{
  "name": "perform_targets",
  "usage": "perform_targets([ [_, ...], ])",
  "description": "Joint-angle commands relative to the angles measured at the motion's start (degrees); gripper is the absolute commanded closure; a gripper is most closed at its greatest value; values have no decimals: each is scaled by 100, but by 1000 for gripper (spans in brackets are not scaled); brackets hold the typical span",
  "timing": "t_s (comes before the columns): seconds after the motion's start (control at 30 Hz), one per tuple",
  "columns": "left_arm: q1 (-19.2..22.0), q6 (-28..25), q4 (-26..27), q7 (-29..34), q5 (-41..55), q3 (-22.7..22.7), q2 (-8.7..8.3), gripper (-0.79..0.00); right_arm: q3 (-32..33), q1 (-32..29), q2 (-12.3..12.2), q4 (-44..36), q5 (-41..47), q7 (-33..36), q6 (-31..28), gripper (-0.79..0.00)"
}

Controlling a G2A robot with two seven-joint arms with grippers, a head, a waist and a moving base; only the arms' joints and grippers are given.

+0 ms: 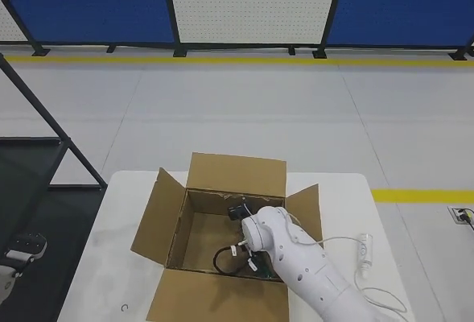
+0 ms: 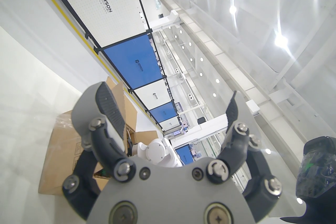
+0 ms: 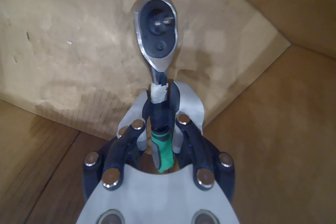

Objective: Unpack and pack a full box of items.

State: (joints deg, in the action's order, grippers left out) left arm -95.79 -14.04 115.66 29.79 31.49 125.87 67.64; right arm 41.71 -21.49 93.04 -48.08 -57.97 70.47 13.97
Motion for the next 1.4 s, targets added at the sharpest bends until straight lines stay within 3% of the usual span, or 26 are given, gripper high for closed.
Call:
perform_targets([
  [0.0,0,0,0,0,0,0,0,-785,76,-24,-26,-180,-38,27,42,0],
  [0.27,0,0,0,0,0,0,0,-785,587,-483,-310,-1739,-601,522,120,0],
  [0.6,0,0,0,0,0,0,0,-785,1474,-1587,-669,-4802,-1113,1145,-306,0],
  [0.83,0,0,0,0,0,0,0,-785,1927,-1903,-741,-6634,-1203,1059,-306,0],
  [1.17,0,0,0,0,0,0,0,-785,2833,-2304,-840,-8153,-1929,1363,21,0],
  [1.37,0,0,0,0,0,0,0,-785,3657,-2803,-903,-8656,-1981,1505,110,0],
])
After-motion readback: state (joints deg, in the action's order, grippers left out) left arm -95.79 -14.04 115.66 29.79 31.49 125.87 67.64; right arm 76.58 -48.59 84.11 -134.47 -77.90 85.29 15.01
